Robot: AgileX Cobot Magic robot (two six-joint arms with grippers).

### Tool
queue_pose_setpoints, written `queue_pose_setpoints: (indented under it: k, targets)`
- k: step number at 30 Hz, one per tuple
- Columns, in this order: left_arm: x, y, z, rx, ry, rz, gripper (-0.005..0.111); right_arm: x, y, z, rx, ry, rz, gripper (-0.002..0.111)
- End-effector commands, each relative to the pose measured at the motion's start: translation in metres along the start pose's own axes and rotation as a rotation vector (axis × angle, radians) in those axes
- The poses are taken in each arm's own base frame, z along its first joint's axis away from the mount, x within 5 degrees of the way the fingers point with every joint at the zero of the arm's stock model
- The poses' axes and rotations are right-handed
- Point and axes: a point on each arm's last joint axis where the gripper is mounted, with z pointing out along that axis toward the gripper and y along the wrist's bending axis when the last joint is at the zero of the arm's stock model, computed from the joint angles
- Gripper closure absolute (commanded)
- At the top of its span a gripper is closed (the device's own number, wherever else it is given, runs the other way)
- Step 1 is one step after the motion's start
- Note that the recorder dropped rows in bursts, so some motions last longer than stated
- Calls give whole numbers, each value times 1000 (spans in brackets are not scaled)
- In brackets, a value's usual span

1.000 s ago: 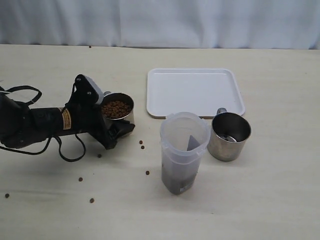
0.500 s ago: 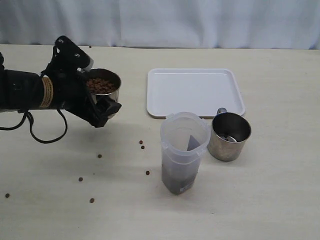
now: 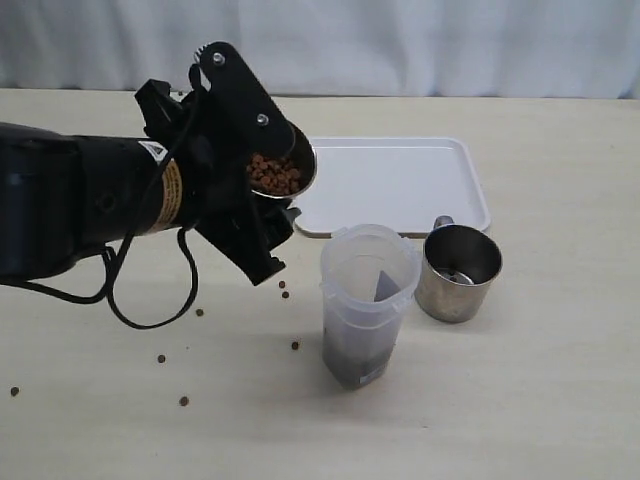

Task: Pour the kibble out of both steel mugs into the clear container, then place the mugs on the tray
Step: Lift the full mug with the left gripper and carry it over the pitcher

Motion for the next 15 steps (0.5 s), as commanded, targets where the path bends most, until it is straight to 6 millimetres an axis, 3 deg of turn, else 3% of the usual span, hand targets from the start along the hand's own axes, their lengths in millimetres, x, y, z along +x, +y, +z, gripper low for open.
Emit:
queue_pose_setpoints:
  k: [1,6,15]
  targets:
    - [-16,0,-9,-46,-22,21,107,2,-1,0,7,5,-11,103]
    - [-19,-11,-10,-78,-11,134,107,2,-1,0,7,5,-11,103]
    - [-18,-17,1,-66,14,161,107,2,-1,0,7,5,-11,103]
